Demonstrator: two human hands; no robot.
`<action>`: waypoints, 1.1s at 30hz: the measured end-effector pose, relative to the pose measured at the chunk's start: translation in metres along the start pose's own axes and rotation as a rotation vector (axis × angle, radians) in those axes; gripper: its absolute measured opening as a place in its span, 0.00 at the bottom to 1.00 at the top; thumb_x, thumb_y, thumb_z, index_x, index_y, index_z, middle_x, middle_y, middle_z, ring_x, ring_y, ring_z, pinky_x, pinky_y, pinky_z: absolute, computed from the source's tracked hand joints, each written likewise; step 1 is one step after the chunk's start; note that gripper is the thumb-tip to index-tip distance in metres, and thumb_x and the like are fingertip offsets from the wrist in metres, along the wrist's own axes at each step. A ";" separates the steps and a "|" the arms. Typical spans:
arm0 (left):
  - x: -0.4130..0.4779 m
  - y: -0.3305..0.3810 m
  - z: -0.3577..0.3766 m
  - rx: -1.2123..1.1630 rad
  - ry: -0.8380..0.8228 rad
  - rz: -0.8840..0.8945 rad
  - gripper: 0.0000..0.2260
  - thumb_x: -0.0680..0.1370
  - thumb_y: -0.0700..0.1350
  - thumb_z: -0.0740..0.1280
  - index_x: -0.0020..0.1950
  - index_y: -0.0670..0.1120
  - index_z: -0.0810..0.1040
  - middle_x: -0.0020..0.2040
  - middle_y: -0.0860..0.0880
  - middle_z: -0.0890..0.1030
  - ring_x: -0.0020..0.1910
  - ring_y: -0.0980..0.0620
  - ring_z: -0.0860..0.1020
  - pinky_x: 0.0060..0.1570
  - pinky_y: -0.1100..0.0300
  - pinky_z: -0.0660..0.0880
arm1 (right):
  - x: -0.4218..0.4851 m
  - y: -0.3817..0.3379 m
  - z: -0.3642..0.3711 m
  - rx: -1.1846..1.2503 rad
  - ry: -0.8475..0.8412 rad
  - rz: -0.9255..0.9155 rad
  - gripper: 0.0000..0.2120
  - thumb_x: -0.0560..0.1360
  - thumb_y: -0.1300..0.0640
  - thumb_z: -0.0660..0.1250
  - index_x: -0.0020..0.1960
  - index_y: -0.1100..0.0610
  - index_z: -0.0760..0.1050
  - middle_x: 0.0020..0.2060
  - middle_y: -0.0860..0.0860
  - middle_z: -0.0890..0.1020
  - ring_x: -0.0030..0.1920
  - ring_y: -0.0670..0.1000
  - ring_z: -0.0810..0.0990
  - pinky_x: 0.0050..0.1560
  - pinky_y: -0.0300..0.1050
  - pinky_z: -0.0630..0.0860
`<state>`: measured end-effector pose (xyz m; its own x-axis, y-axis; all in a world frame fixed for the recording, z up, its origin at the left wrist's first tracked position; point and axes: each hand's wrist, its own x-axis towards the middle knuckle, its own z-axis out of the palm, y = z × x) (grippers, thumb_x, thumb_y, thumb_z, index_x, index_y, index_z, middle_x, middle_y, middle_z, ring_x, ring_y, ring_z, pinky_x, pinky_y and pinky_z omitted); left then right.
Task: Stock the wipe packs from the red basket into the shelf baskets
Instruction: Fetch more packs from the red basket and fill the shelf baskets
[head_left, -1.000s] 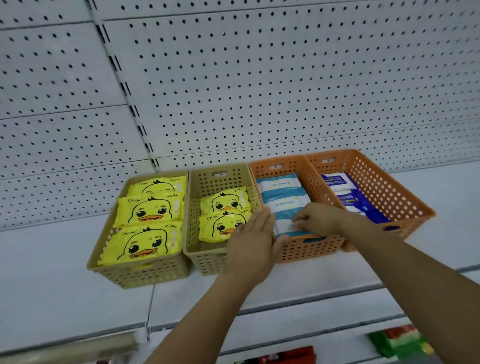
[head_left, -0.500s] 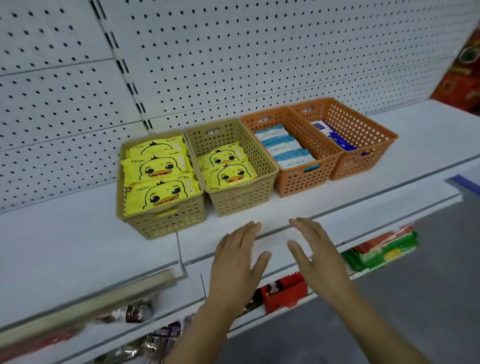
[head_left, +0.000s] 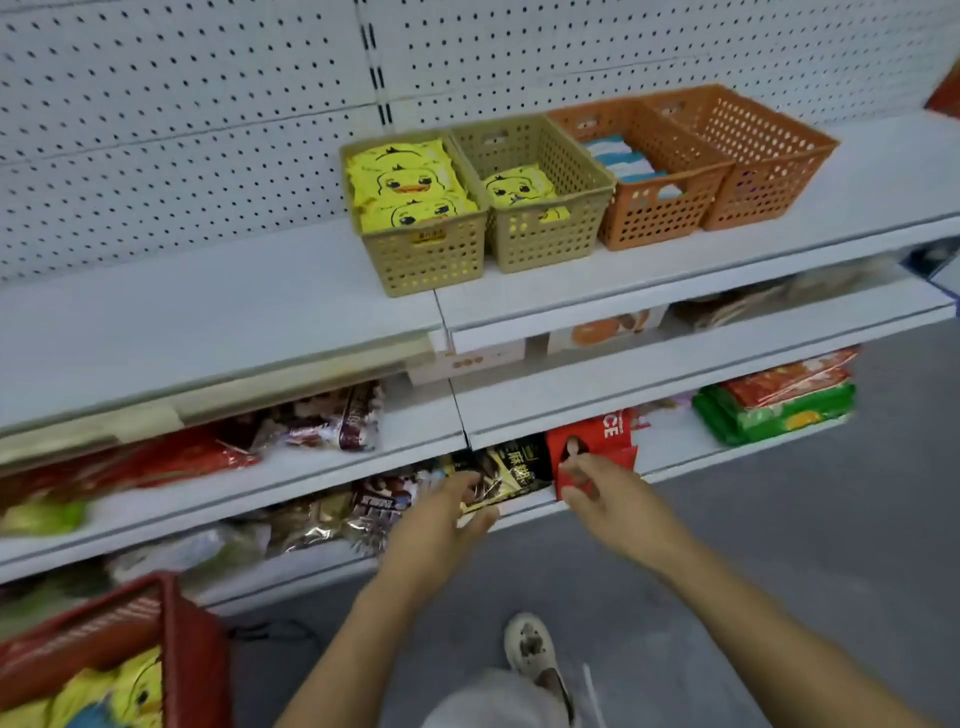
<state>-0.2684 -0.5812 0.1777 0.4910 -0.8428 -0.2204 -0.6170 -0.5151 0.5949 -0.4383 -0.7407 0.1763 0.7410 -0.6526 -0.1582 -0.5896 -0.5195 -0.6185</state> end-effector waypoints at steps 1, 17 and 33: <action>-0.018 -0.008 0.002 -0.019 -0.006 -0.023 0.21 0.78 0.59 0.63 0.70 0.55 0.69 0.60 0.55 0.77 0.55 0.54 0.77 0.53 0.54 0.77 | -0.011 -0.005 0.008 -0.002 -0.026 0.000 0.13 0.76 0.50 0.64 0.60 0.49 0.74 0.57 0.45 0.80 0.56 0.47 0.79 0.57 0.50 0.75; -0.232 -0.137 -0.005 -0.176 0.152 -0.346 0.19 0.79 0.55 0.65 0.69 0.50 0.72 0.59 0.52 0.81 0.54 0.51 0.79 0.52 0.56 0.75 | -0.137 -0.132 0.163 0.046 -0.251 -0.080 0.10 0.78 0.55 0.64 0.58 0.54 0.76 0.52 0.49 0.82 0.53 0.48 0.80 0.56 0.46 0.75; -0.352 -0.447 -0.112 -0.451 0.282 -0.719 0.18 0.80 0.48 0.65 0.68 0.45 0.73 0.57 0.48 0.79 0.52 0.50 0.79 0.54 0.56 0.75 | -0.120 -0.357 0.446 0.175 -0.522 -0.126 0.07 0.77 0.55 0.64 0.53 0.50 0.78 0.44 0.42 0.81 0.46 0.44 0.80 0.51 0.46 0.78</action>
<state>-0.0966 -0.0368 0.0755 0.8358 -0.2392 -0.4942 0.1696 -0.7436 0.6468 -0.1733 -0.2307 0.0734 0.8893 -0.2088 -0.4069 -0.4568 -0.4480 -0.7685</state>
